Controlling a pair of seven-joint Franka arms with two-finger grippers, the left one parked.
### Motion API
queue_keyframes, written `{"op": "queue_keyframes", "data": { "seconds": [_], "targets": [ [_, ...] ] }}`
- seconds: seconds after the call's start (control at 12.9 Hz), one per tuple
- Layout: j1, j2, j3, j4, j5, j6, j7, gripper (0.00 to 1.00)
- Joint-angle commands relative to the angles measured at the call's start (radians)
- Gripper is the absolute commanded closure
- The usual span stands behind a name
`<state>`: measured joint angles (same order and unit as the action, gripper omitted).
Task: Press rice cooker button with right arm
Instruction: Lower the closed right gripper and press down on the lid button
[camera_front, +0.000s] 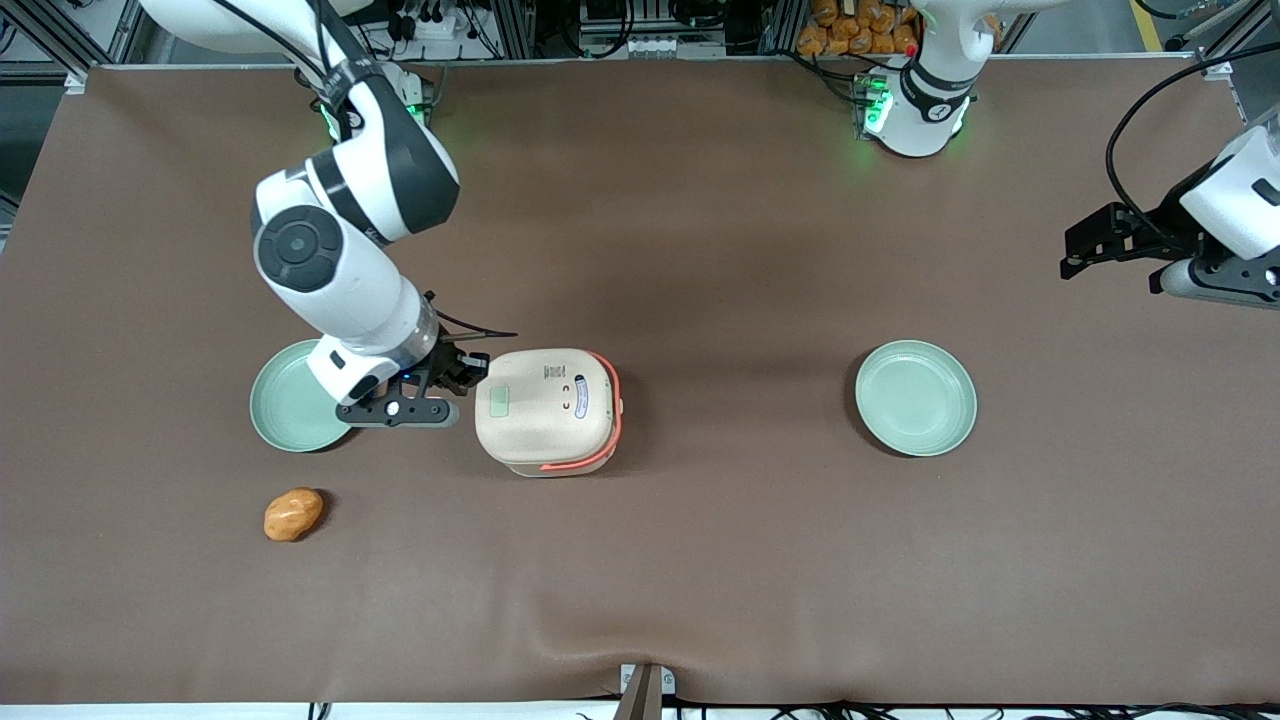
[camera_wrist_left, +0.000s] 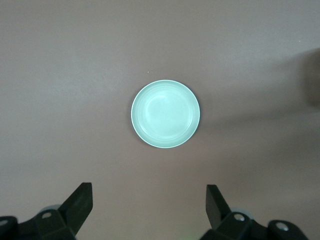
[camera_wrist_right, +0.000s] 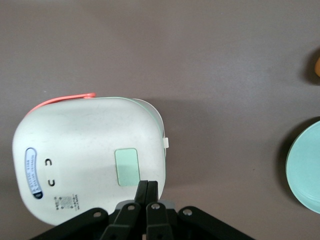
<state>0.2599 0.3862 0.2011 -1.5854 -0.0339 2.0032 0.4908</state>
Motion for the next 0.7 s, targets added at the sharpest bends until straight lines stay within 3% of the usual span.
{"op": "queue_keyframes", "data": {
  "seconds": [0.0, 0.62],
  "targets": [
    [0.015, 0.043, 0.003, 0.027, -0.041, 0.028, 0.038, 1.00],
    [0.039, 0.103, 0.003, 0.050, -0.044, 0.062, 0.038, 1.00]
  ]
}}
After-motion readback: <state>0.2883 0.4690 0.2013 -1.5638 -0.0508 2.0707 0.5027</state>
